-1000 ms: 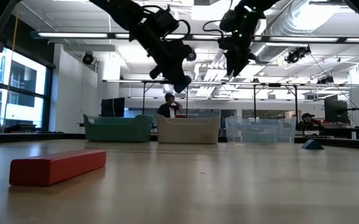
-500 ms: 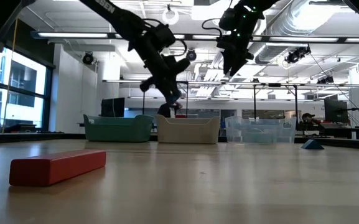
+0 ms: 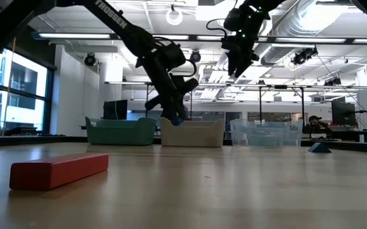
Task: Sort & place blocks by color
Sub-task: Put the blue block into the gray bin, then put the light blue block into the transparent bin
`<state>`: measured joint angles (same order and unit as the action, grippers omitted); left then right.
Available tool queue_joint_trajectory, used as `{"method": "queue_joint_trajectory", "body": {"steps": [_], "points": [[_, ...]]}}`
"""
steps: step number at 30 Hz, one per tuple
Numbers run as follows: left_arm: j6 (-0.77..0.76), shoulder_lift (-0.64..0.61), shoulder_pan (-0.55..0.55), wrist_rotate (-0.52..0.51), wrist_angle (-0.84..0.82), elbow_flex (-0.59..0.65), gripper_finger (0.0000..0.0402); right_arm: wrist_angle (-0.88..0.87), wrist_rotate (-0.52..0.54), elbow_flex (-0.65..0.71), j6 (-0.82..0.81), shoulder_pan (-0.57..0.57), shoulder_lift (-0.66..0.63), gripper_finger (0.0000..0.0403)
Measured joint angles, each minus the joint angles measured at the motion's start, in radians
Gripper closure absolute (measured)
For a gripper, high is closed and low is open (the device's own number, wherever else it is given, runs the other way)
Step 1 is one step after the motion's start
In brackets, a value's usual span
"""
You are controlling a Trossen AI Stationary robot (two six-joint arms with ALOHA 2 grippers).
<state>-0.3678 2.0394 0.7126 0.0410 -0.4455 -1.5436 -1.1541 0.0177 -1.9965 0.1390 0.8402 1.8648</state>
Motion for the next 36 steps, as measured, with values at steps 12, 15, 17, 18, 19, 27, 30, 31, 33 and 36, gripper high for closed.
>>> {"method": "queue_joint_trajectory", "body": {"steps": [12,15,17,18,19,27,30,31,33,36], "points": [[0.002,0.048,0.000,0.000,-0.004,0.000,0.0393,0.000,-0.001,0.000,-0.003,0.000,0.000,0.0187],[0.003,0.047,-0.002,0.000,0.007,0.000,0.0386,0.000,-0.003,0.000,-0.003,0.000,0.000,0.0187],[0.003,0.047,-0.002,0.000,0.007,0.000,0.0381,0.000,-0.003,0.000,-0.002,0.000,0.000,0.0187],[0.000,0.047,-0.001,0.000,0.007,0.000,0.0378,0.000,-0.003,0.000,-0.002,0.000,0.000,0.0187],[-0.006,0.047,0.000,0.000,0.007,0.000,0.0374,0.000,-0.003,0.000,-0.002,0.000,0.000,0.0187],[-0.022,0.047,0.000,0.000,0.001,0.000,0.0341,-0.004,-0.003,0.000,-0.003,0.000,0.000,0.0187],[-0.022,0.047,0.000,0.000,0.001,0.000,0.0328,-0.020,-0.003,0.000,-0.003,0.000,0.000,0.0187],[-0.022,0.047,0.000,0.000,0.001,0.000,0.0325,-0.025,-0.003,0.000,-0.003,0.000,0.000,0.0187],[-0.022,0.047,0.001,0.001,0.002,0.000,0.0318,-0.040,-0.003,0.000,-0.003,-0.001,0.000,0.0187],[-0.022,0.047,0.004,0.017,0.002,0.000,0.0310,-0.062,-0.005,0.000,-0.003,-0.003,0.000,0.0187]]}}
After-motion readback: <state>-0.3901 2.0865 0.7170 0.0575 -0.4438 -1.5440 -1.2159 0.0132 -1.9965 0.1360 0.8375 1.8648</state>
